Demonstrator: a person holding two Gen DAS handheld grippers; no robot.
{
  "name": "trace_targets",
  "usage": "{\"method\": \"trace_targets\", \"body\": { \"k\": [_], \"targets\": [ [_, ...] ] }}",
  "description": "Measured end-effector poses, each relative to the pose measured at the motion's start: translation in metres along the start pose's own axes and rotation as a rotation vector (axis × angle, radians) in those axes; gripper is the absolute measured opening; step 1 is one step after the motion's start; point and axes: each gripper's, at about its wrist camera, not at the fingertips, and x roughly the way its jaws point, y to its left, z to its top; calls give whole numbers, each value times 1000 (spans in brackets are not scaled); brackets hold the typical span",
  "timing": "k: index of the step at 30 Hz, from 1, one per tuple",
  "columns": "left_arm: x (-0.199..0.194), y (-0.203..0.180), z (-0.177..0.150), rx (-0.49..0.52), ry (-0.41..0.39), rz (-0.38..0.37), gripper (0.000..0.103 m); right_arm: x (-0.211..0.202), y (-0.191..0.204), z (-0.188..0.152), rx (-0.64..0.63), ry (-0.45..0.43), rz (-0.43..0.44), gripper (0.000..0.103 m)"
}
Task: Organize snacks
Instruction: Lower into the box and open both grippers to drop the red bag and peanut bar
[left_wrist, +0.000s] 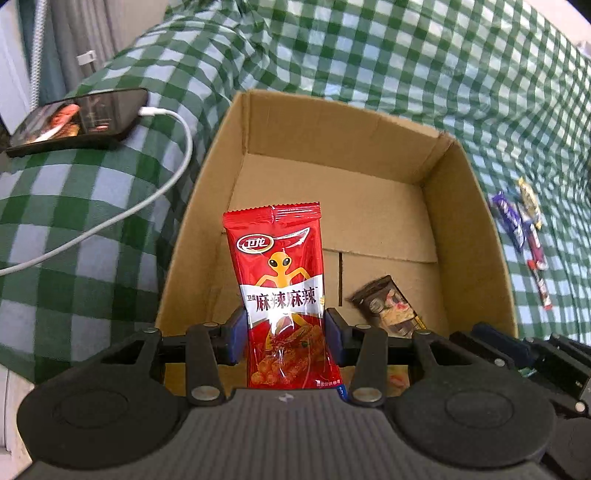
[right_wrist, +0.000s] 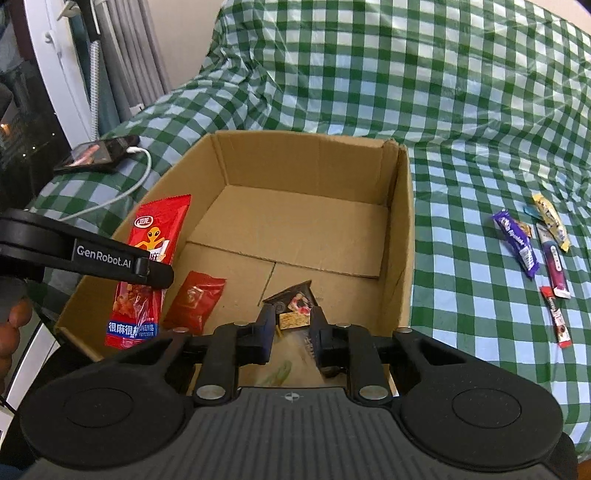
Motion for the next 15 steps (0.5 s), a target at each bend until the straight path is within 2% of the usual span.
{"method": "trace_targets", "body": {
  "k": [2, 3, 6, 8, 12, 14, 15],
  "targets": [
    [6, -3, 1, 23, 24, -21, 74, 5, -2, 1, 14, 13, 1, 22],
    [7, -3, 2, 21, 37, -20, 101, 6, -2, 2, 21, 13, 1, 22],
    [1, 0, 1, 1, 7, 6, 103, 5, -3, 4, 32, 6, -9, 27],
    [-2, 1, -2, 9, 14, 22, 103, 2, -5, 4, 44, 10, -13, 41],
    [-17, 7, -18, -5, 25, 44, 103, -11, -2, -2, 54, 17, -17, 55],
    [-27, 7, -29, -17, 25, 53, 103, -22, 3, -6, 55, 16, -16, 69],
    [-33, 8, -35, -24, 24, 60, 103, -27, 5, -8, 56, 14, -14, 72]
  ]
}}
